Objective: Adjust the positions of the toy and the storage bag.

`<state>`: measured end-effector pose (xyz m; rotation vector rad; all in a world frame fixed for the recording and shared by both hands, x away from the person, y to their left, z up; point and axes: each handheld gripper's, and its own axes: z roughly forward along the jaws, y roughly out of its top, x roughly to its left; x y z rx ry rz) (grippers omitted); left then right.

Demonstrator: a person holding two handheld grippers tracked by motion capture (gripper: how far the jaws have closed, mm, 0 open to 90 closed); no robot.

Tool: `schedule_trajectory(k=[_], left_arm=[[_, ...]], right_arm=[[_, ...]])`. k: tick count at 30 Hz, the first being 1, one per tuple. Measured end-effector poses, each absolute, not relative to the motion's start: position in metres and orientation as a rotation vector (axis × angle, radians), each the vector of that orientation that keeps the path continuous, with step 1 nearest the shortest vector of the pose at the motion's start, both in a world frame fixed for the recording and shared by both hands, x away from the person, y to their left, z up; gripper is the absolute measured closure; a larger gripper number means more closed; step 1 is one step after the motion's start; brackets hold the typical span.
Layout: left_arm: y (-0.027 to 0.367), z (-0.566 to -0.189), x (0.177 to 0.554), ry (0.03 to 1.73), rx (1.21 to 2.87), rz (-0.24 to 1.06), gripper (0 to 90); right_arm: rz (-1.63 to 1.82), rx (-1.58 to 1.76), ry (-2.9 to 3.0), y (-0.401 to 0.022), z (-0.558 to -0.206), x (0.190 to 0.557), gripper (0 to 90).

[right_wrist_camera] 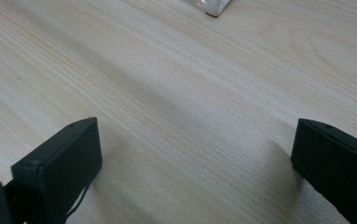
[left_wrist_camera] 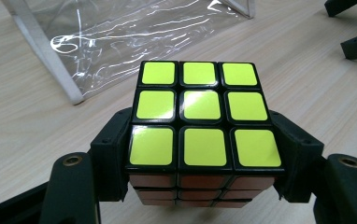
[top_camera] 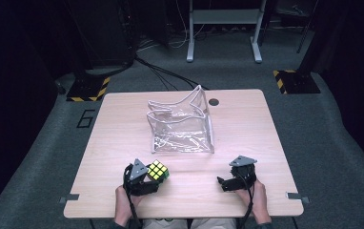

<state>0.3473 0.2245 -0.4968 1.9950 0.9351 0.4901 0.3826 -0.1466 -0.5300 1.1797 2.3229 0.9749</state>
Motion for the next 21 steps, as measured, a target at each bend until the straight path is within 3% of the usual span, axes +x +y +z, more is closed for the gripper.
schedule_trajectory(k=[21], left_arm=[[0.188, -0.503, 0.349, 0.841, 2.046, 0.416, 33.9]], right_arm=[[0.975, 1.18, 2.323, -0.147, -0.53, 0.383, 1.3]])
